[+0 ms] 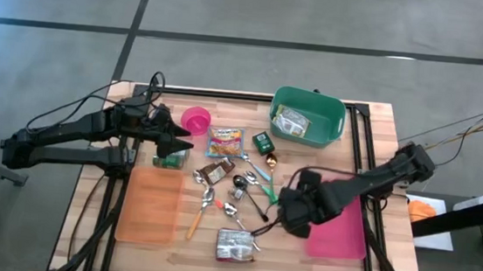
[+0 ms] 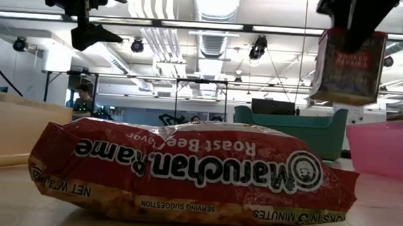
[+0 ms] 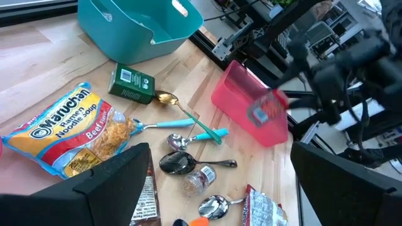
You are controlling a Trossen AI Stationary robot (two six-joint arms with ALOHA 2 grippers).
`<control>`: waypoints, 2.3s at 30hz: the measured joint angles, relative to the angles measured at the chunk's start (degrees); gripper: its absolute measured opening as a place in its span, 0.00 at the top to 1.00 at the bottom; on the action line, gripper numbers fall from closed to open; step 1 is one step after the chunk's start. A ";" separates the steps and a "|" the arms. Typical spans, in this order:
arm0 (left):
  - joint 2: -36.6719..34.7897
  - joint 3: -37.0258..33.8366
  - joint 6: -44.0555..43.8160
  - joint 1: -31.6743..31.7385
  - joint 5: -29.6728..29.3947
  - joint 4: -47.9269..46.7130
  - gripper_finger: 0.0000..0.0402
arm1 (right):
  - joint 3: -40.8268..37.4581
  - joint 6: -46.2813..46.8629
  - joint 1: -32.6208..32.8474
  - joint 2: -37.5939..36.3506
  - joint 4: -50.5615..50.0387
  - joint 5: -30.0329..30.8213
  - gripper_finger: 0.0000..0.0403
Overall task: Pick & Place Food Item
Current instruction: Put the red seasoning can into the pink bin
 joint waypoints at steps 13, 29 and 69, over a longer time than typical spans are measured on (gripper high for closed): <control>0.00 0.01 0.00 0.00 0.02 0.00 0.03 | -1.21 5.47 -3.48 -9.60 -13.12 1.65 0.49; 0.01 0.00 -0.04 -0.04 0.02 -0.03 0.03 | -9.54 47.88 -3.71 -12.00 -13.15 -9.06 0.49; -0.02 0.01 -1.53 -0.04 1.16 -0.02 0.03 | -28.83 64.63 -4.21 -12.17 5.22 -11.52 0.49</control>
